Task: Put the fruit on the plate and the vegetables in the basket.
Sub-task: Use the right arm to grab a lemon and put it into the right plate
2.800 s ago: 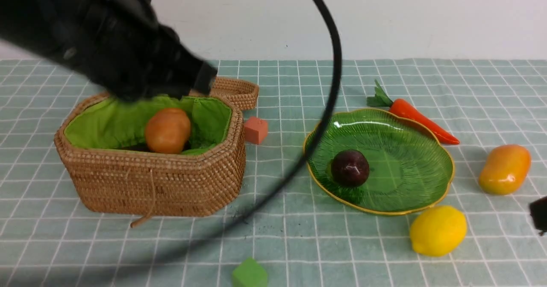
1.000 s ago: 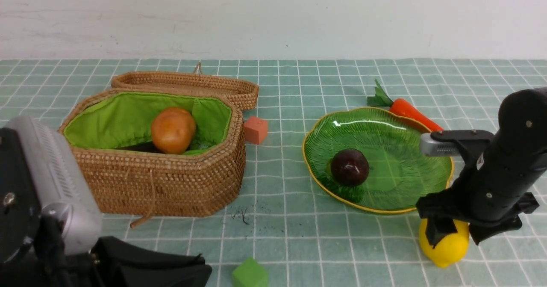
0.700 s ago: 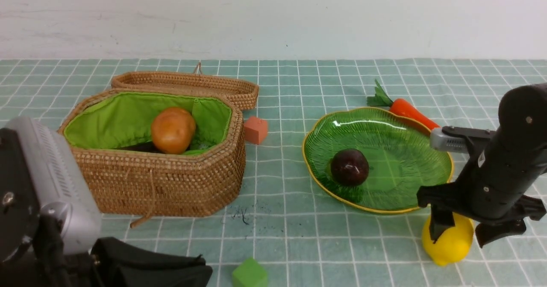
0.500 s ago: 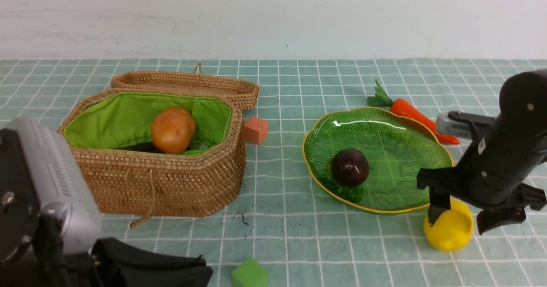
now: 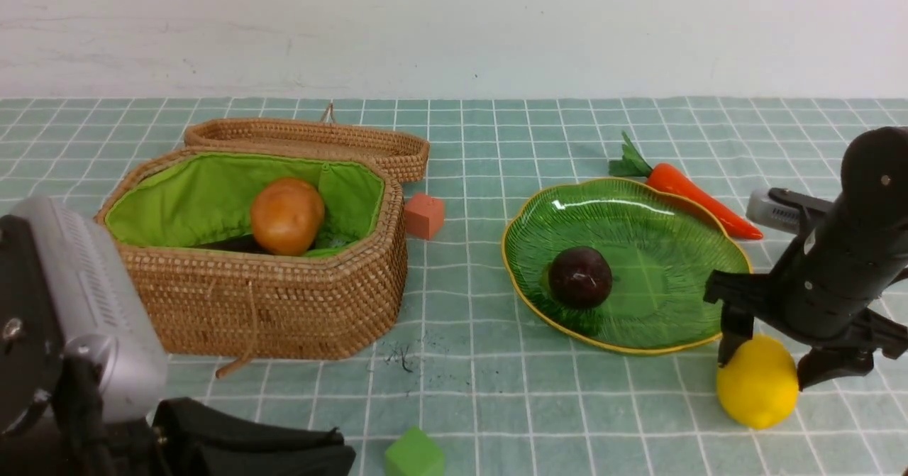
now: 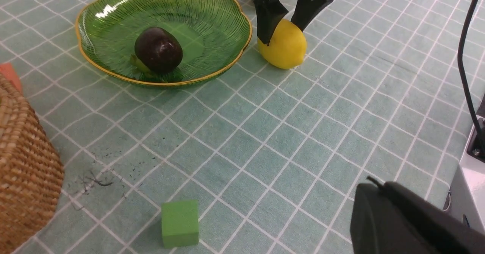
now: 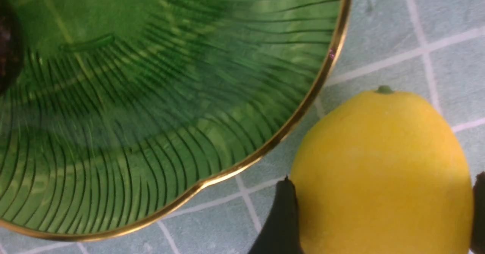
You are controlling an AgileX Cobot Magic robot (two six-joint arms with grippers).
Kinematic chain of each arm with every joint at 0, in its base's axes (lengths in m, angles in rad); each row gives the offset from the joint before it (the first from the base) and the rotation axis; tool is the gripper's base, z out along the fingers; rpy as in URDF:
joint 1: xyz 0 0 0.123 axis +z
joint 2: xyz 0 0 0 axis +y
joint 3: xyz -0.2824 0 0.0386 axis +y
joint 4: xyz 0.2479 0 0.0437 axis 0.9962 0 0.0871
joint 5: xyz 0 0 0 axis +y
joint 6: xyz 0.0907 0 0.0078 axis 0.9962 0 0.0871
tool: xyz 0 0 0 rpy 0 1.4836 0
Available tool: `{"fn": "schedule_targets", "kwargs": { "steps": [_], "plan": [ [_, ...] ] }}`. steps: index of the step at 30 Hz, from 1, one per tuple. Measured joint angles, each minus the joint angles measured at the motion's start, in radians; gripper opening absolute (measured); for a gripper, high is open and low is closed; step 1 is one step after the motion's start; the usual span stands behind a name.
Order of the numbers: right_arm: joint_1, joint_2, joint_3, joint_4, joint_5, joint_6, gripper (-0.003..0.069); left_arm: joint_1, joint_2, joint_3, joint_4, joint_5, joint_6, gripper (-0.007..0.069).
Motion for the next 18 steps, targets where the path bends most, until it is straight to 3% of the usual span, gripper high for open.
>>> {"fn": "schedule_targets", "kwargs": {
  "steps": [12,18],
  "plan": [
    [0.000,0.038,-0.010,0.016,0.005,-0.073,0.0594,0.000,0.000,0.000,-0.038,0.000,0.000,-0.0013],
    [0.000,0.038,-0.011,0.021,0.015,-0.182,0.0563,0.000,0.000,0.000,-0.038,0.000,0.000,-0.0013]
  ]
}}
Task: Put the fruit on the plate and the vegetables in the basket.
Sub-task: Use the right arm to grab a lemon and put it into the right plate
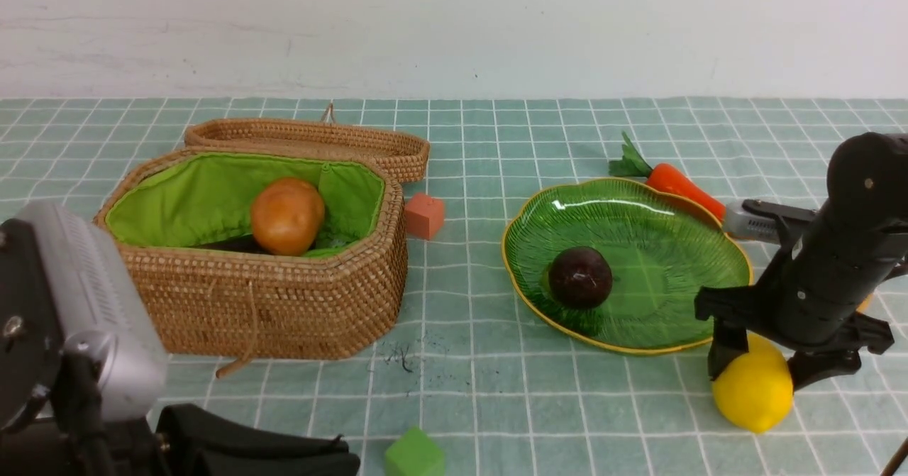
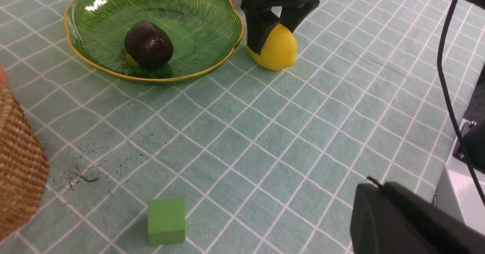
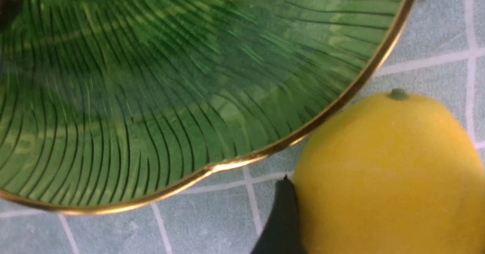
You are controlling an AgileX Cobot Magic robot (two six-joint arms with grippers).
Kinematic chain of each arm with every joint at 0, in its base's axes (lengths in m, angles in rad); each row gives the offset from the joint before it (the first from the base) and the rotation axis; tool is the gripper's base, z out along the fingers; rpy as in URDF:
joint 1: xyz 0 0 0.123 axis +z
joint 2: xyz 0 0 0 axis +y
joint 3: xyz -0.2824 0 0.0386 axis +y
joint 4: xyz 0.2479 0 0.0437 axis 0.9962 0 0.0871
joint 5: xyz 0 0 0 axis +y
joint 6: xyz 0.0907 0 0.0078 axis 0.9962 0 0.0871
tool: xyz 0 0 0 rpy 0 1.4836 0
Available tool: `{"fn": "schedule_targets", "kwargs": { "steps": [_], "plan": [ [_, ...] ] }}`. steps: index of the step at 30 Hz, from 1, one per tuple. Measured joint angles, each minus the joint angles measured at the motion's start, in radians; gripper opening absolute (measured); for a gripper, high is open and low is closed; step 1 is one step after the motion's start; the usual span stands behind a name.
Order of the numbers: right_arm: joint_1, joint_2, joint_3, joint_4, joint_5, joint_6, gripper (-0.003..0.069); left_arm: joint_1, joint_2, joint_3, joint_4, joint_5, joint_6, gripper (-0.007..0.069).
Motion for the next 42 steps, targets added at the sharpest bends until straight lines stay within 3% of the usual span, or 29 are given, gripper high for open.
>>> {"fn": "schedule_targets", "kwargs": {
  "steps": [6,14,20,26,30,36,42],
  "plan": [
    [0.000,0.000,-0.005,0.002,0.021,-0.096,0.0563,0.000,0.000,0.000,0.000,-0.002,0.000,-0.0011],
    [0.001,-0.111,-0.076,0.040,0.159,-0.117,0.0563,0.000,0.000,0.000,-0.003,-0.088,0.000,-0.0008],
    [0.009,-0.105,-0.152,0.190,-0.033,-0.261,0.0563,0.000,0.000,0.000,-0.003,-0.179,0.000,-0.0007],
    [0.010,0.068,-0.158,0.222,-0.243,-0.394,0.0563,0.000,0.000,0.000,-0.003,-0.308,0.000,-0.0007],
    [0.010,0.109,-0.158,0.227,-0.290,-0.406,0.0563,0.000,0.000,0.000,-0.019,-0.325,0.000,-0.0007],
    [0.010,0.060,-0.158,0.229,-0.282,-0.406,0.0678,0.000,0.000,0.000,-0.033,-0.324,-0.001,-0.0006],
    [0.001,-0.052,-0.158,0.228,-0.251,-0.374,0.0659,0.000,0.000,0.000,-0.033,-0.307,-0.001,-0.0006]
  ]
}}
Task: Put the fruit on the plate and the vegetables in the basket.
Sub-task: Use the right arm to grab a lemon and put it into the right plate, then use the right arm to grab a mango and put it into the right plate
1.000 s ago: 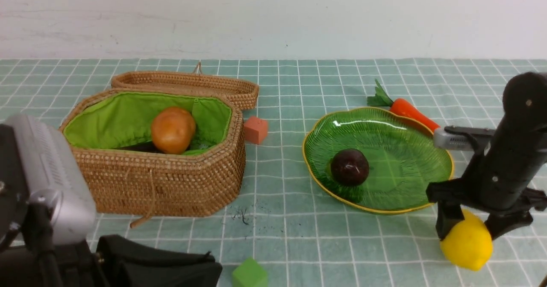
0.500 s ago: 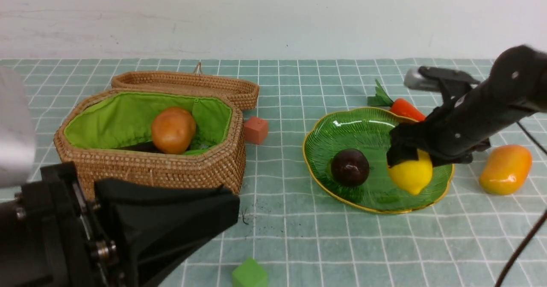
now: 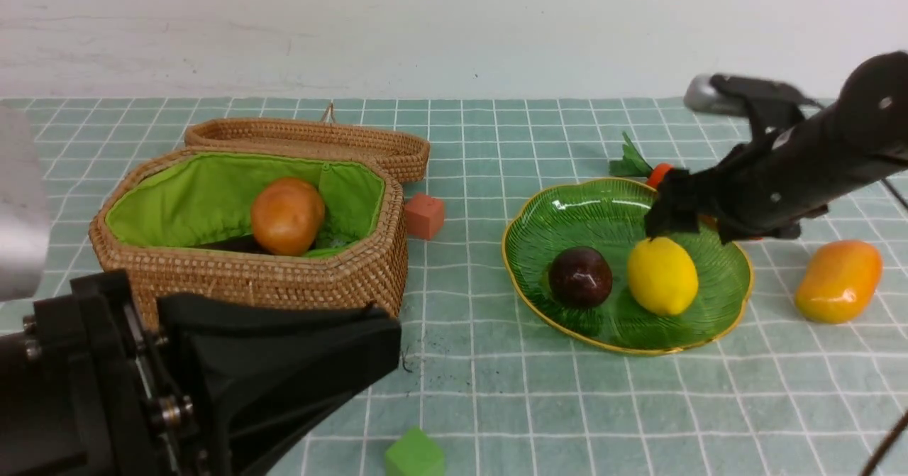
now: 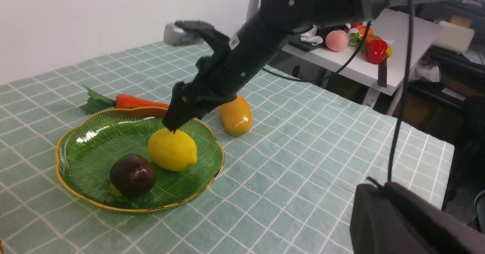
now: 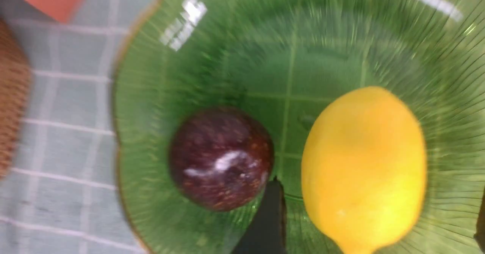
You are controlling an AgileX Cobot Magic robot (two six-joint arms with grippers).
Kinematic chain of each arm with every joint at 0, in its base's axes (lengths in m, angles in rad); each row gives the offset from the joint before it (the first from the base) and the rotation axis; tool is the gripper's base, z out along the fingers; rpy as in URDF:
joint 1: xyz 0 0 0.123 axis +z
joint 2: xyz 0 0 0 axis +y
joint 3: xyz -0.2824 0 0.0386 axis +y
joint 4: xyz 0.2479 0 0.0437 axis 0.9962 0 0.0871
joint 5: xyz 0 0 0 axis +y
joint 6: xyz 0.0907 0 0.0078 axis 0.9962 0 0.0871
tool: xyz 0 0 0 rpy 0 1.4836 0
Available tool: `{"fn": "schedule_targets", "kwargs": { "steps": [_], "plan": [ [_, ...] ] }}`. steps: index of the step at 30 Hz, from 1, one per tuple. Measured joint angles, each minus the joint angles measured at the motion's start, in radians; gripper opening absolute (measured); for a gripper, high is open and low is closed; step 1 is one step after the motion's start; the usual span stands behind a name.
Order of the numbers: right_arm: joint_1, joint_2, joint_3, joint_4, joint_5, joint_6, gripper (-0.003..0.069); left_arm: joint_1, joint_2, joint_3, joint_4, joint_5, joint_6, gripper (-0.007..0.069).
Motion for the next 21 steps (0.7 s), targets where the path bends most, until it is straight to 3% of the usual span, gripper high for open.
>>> {"fn": "schedule_targets", "kwargs": {
  "steps": [5,8,13,21],
  "plan": [
    [-0.096,-0.082,0.000,-0.089,0.089,0.202,0.0585,0.000,0.000,0.000,0.007,0.016,0.000,-0.0006],
    [-0.222,-0.057,-0.001,-0.202,0.149,0.336,0.0552,0.000,0.000,0.000,0.009,0.018,0.000,-0.0003],
    [-0.300,0.061,-0.045,-0.211,0.162,0.372,0.0566,0.000,0.000,0.000,0.019,0.019,0.000,-0.0002],
    [-0.311,0.295,-0.232,-0.248,0.197,0.376,0.0622,0.000,0.000,0.000,0.023,0.045,0.000,0.0002]
  ]
}}
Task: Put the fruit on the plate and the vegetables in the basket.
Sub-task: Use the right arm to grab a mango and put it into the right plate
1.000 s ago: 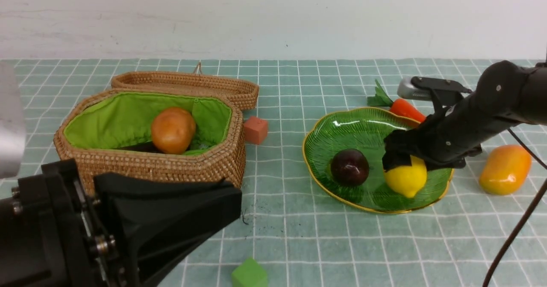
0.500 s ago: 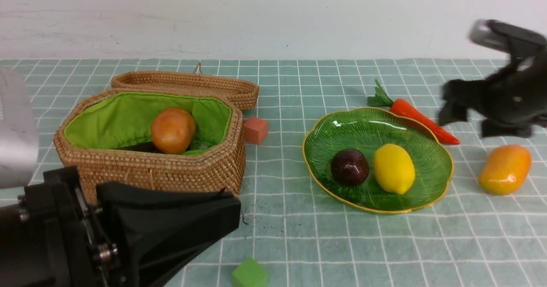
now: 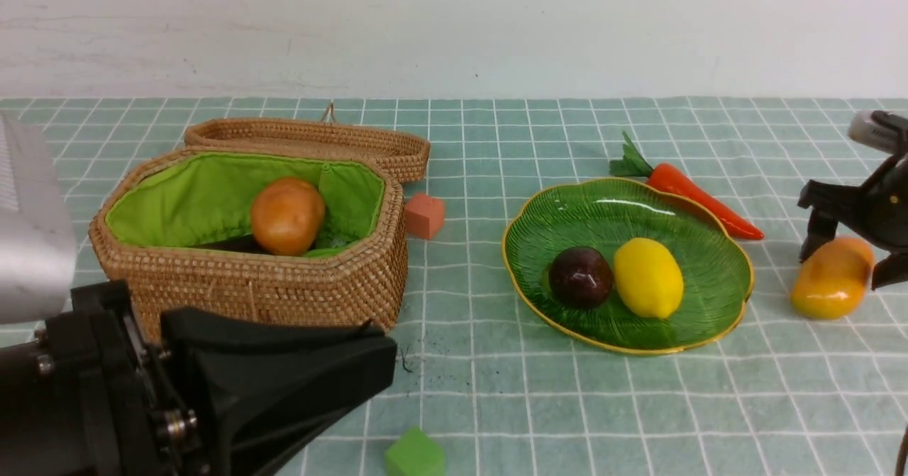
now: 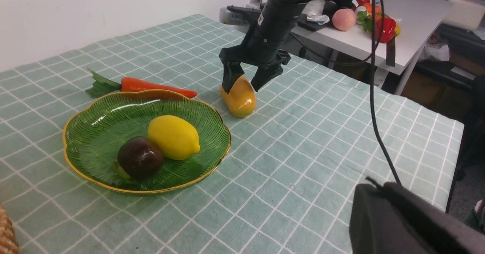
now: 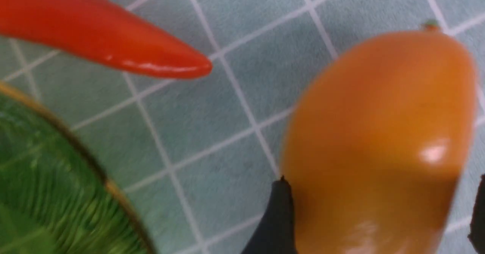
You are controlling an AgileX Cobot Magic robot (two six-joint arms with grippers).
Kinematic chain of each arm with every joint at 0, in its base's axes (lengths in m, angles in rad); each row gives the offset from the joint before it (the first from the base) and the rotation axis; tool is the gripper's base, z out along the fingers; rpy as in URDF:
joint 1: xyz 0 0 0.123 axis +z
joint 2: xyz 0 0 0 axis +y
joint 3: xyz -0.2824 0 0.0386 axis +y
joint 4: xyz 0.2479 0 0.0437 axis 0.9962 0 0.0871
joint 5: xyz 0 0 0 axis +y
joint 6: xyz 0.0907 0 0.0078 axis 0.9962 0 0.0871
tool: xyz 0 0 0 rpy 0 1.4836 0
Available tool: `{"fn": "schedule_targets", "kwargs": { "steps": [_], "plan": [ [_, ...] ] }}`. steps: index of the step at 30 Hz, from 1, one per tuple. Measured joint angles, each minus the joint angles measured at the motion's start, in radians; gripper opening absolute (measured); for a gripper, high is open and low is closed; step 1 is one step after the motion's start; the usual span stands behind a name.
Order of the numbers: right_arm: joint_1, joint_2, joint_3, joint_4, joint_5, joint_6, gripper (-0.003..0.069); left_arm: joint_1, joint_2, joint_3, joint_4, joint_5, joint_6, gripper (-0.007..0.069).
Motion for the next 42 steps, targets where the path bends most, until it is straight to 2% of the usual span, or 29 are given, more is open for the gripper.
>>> {"fn": "schedule_targets", "kwargs": {
  "steps": [11,14,19,22,25,27,29,33,39,42],
  "plan": [
    [0.000,0.091,-0.083,-0.016,0.008,-0.027,0.0584,0.000,0.000,0.000,0.001,0.038,-0.002,0.0005],
    [0.000,0.093,-0.087,-0.015,0.015,-0.147,0.0584,0.000,0.000,0.000,0.002,0.039,-0.002,0.0005],
    [0.000,0.072,-0.084,0.005,0.059,-0.232,0.0584,0.000,0.000,0.000,0.022,0.040,-0.002,0.0005],
    [0.001,0.009,-0.077,0.056,0.104,-0.263,0.0584,0.000,0.000,0.000,0.036,0.041,-0.002,0.0007],
    [0.017,-0.079,-0.076,0.149,0.133,-0.355,0.0584,0.000,0.000,0.000,0.036,0.042,-0.002,0.0008],
    [0.067,-0.132,-0.076,0.238,0.154,-0.468,0.0584,0.000,0.000,0.000,0.036,0.039,-0.002,0.0011],
    [0.123,-0.130,-0.077,0.279,0.156,-0.515,0.0584,0.000,0.000,0.000,0.036,0.038,-0.002,0.0014],
    [0.181,-0.058,-0.076,0.276,0.150,-0.534,0.0584,0.000,0.000,0.000,0.036,0.037,-0.002,0.0016],
    [0.205,0.004,-0.069,0.265,0.135,-0.538,0.0584,0.000,0.000,0.000,0.036,0.036,-0.002,0.0018],
    [0.207,0.001,-0.077,0.265,0.147,-0.538,0.0624,0.000,0.000,0.000,0.036,0.036,-0.002,0.0018]
  ]
}}
